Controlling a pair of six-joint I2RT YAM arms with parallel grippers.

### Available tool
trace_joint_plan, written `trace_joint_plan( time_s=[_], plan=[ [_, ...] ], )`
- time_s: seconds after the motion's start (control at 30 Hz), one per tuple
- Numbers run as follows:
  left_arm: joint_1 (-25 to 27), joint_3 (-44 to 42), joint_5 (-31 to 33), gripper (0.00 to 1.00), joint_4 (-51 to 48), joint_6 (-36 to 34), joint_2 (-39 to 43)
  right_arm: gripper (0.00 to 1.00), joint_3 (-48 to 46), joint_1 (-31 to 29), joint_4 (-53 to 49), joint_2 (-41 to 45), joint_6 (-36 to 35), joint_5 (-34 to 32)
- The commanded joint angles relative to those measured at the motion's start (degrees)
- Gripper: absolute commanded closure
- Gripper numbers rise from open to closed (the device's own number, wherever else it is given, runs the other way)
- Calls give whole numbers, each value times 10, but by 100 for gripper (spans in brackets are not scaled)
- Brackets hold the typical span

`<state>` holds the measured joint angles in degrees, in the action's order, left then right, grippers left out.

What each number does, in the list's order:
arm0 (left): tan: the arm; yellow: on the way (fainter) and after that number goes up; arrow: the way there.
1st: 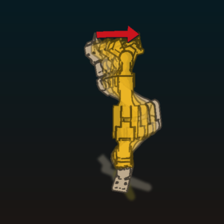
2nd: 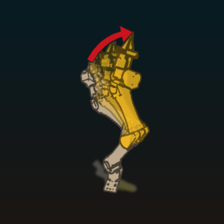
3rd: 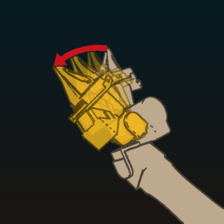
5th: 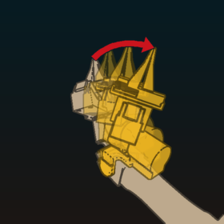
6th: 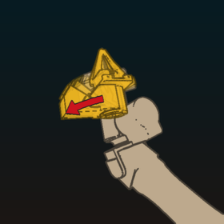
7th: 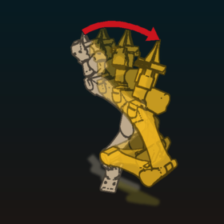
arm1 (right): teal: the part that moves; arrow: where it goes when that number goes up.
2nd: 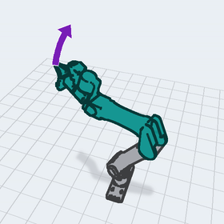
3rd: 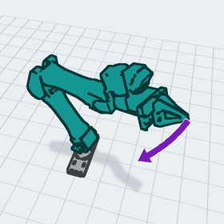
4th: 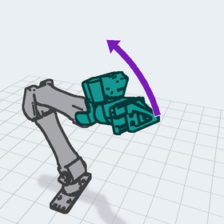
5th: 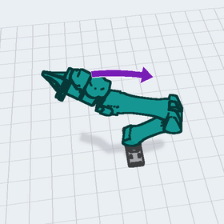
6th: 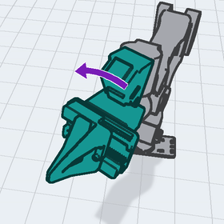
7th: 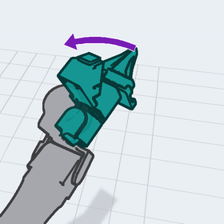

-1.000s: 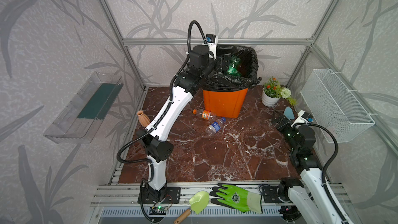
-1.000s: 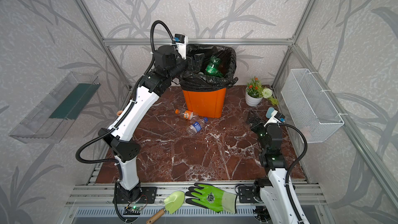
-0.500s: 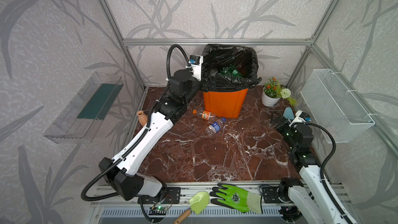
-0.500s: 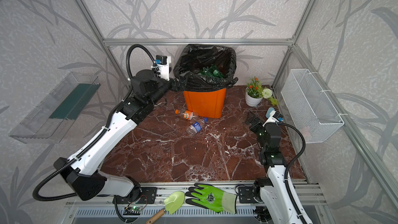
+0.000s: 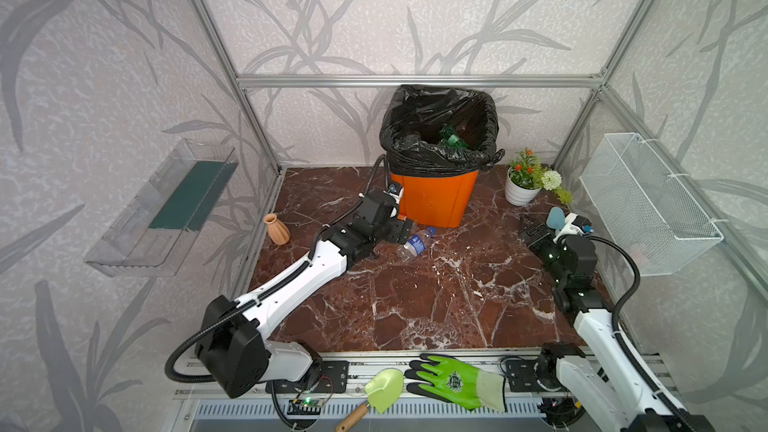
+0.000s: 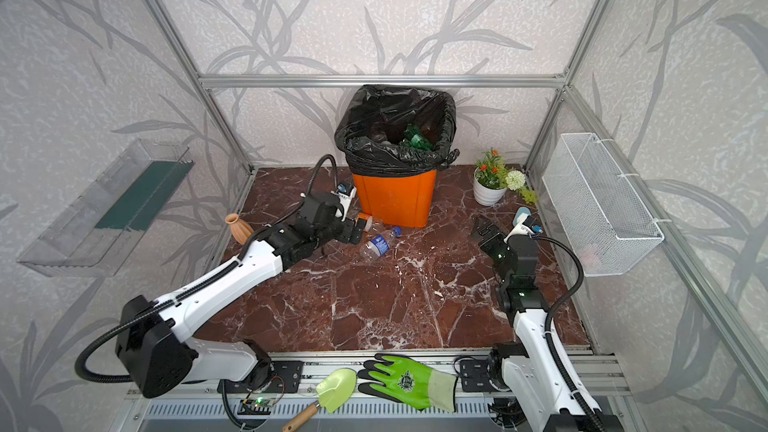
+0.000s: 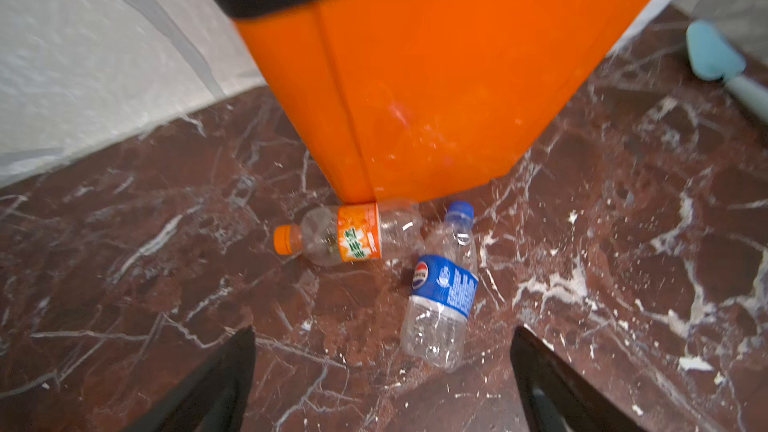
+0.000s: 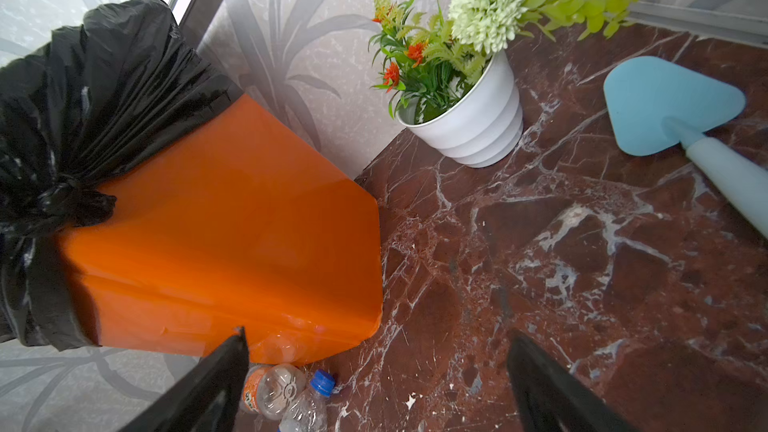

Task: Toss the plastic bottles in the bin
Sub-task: 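Lower the left gripper onto the blue-labelled blue-capped bottle beside the bin, then close the left gripper on the blue-labelled bottle and lift it upright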

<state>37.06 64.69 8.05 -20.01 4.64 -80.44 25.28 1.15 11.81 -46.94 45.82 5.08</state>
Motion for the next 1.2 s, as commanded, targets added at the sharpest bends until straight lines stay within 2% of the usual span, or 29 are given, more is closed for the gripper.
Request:
trace_joint_plan(
  time_s=[0.0, 0.17, 0.4, 1.03, 1.17],
  plan=[
    [23, 33, -2, 5, -58, -12, -70, 3, -1, 2, 23, -1, 11, 9],
    [51, 107, 5, 8, -105, -30, -187, 3, -2, 2, 5, 16, 5, -2],
    [53, 141, 9, 10, -122, -36, -269, 3, -7, 2, -21, 43, -6, -26],
    [54, 194, 4, 15, -117, -71, -368, 2, -9, 2, -4, 23, -2, -22],
    [53, 196, -6, 25, -124, -76, -376, 3, -8, 2, -5, 23, -3, -23]
  ],
)
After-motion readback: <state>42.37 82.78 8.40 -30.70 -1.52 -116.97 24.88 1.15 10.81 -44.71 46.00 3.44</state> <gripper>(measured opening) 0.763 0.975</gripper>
